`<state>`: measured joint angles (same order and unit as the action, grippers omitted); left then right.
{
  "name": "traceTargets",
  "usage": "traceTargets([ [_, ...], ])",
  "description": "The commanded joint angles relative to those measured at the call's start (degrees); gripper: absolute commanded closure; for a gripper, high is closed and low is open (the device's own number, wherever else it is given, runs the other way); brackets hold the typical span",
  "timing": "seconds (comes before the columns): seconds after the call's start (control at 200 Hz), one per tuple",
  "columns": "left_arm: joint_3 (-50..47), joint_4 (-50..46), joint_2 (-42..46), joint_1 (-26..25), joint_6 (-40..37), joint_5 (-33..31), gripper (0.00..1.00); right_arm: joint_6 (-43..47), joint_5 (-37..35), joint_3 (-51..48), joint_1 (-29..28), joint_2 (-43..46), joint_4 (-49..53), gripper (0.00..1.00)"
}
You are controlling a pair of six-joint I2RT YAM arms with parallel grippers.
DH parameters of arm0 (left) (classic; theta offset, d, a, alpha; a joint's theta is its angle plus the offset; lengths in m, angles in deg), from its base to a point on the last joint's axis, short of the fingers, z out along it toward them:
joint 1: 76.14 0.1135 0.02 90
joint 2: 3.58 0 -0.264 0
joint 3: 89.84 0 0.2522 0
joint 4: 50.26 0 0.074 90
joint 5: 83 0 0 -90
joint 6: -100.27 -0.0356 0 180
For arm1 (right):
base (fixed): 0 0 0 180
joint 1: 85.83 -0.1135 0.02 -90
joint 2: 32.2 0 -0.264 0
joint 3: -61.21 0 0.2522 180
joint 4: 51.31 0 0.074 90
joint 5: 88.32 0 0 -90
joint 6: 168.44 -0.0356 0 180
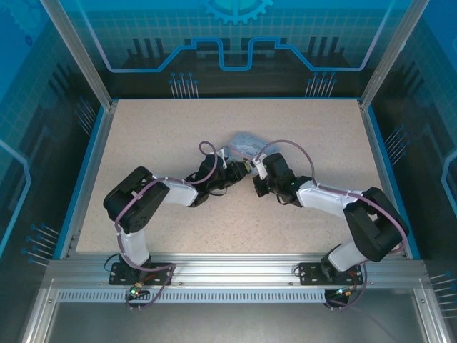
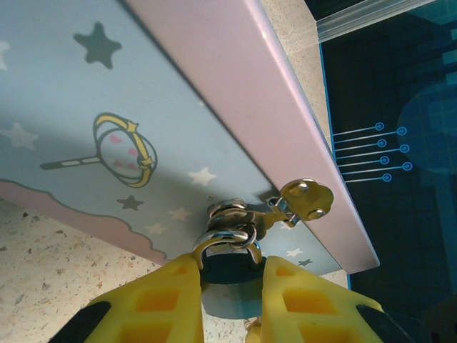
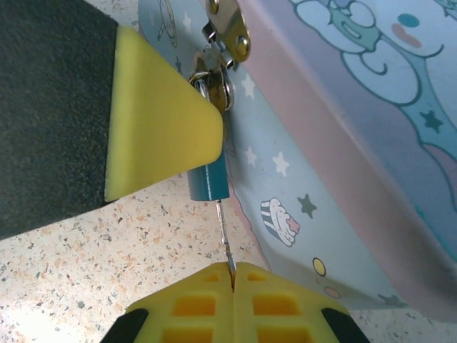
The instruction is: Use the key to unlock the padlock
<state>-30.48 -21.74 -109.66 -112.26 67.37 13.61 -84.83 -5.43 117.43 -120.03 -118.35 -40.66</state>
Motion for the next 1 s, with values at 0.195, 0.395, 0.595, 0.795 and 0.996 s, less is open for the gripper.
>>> traceTargets([
  [0.195,0.5,1.9,-0.7,-0.4,0.5,1.4,0.79,-0.8,0.0,-0.2,-1.0,0.0,-1.5,1.0],
  [0.395,0.5,1.9,-0.8,-0.5,0.6,1.4,0.8,-0.8,0.2,0.9,-1.5,-1.7,-1.4,1.0],
  [0.595,0.4,2.0,-0.8,-0.5,0.6,1.2,0.79,-0.9,-0.1,-0.5,-1.6,-0.9,-1.2,1.0],
  [0.795,0.3,2.1,-0.7,-0.5,0.6,1.3,0.79,-1.2,-0.9,-1.4,-1.5,0.2,-1.8,1.0],
  [0.996,0.2,2.2,-0.6,-0.5,0.6,1.2,0.79,-1.4,-1.1,-0.9,-1.2,0.3,-2.2,1.0],
])
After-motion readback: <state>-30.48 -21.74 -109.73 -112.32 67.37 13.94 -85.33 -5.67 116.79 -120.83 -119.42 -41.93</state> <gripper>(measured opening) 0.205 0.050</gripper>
